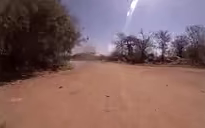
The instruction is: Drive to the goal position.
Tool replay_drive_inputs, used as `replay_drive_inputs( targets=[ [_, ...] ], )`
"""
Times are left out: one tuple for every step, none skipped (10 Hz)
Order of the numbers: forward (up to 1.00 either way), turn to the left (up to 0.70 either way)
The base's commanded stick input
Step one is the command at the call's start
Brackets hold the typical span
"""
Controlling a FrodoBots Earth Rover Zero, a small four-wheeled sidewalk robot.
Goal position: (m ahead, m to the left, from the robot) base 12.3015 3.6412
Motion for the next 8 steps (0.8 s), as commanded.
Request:
replay_drive_inputs(
  targets=[
    [1.0,-0.2],
    [1.0,-0.22],
    [1.0,-0.09],
    [1.0,0.0],
    [1.0,0.0],
    [1.0,0.0],
    [1.0,0.0],
    [1.0,0.0]
  ],
)
